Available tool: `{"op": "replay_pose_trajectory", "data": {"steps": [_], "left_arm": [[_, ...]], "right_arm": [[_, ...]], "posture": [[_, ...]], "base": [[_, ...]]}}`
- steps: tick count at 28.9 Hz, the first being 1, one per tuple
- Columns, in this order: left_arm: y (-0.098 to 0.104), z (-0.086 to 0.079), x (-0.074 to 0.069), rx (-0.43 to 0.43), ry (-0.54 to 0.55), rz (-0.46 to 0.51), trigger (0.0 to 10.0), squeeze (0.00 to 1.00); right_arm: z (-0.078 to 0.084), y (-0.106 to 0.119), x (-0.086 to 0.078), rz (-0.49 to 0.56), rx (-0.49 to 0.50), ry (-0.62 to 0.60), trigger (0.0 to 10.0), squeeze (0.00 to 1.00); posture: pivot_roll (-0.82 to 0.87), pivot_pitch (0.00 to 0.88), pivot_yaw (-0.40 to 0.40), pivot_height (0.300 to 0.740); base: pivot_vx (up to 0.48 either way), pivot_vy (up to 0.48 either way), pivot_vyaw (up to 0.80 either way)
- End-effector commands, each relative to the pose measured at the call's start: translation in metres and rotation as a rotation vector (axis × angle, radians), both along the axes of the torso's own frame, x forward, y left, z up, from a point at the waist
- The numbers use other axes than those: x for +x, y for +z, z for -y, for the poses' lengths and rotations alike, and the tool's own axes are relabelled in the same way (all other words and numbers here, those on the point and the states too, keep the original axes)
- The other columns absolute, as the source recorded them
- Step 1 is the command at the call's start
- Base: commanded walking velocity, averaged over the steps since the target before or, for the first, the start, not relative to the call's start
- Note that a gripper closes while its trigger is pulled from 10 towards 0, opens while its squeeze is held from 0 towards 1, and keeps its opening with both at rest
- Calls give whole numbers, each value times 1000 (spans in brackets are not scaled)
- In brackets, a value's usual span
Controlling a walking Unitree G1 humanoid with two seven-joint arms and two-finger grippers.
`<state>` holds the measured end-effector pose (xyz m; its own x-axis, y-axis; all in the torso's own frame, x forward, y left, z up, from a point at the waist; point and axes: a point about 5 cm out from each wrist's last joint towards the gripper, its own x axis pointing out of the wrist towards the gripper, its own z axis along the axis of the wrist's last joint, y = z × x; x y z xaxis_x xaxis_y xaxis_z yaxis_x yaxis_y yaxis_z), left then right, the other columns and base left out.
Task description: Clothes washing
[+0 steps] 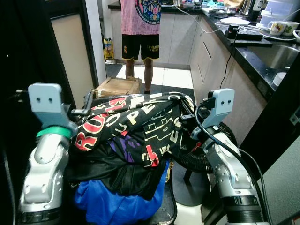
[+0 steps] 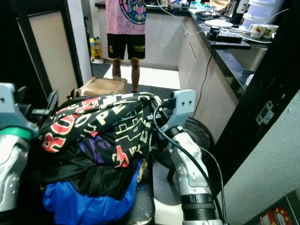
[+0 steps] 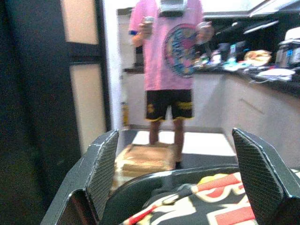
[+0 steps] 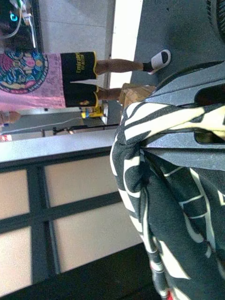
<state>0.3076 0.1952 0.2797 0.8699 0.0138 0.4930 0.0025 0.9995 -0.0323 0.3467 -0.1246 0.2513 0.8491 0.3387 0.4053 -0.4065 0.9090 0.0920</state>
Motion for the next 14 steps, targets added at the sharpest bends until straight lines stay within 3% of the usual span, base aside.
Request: {"op": "replay_pose_trajectory", "data": {"steps": [1, 4, 6, 8, 9, 11, 14], "left_arm": [[5, 5, -3, -8, -32, 37, 10000, 0], [6, 6, -3, -8, -33, 37, 10000, 0], [6, 6, 0, 12, -19, 32, 10000, 0], [6, 6, 0, 12, -19, 32, 10000, 0], [6, 10, 4, 45, -22, 23, 10000, 0], [6, 10, 4, 45, -22, 23, 10000, 0], [5, 15, 5, 53, -39, 23, 10000, 0]], "right_arm": [[9, 42, -6, 130, 93, -30, 0, 0], [10, 54, -8, 164, 108, -31, 0, 0], [12, 104, -16, 317, 149, -24, 0, 0], [12, 104, -16, 317, 149, -24, 0, 0], [16, 133, -23, 410, 147, -23, 0, 0], [16, 133, -23, 410, 147, -23, 0, 0], [21, 151, -33, 482, 194, -37, 0, 0]], "posture": [[-13, 33, 16, 740], [-13, 33, 16, 740], [-15, 34, 15, 740], [-15, 34, 15, 740], [-19, 35, 13, 740], [-19, 35, 13, 740], [-11, 40, 12, 740]], "base": [[0, 0, 0], [0, 0, 0], [0, 0, 0], [0, 0, 0], [0, 0, 0], [0, 0, 0], [0, 0, 0]]}}
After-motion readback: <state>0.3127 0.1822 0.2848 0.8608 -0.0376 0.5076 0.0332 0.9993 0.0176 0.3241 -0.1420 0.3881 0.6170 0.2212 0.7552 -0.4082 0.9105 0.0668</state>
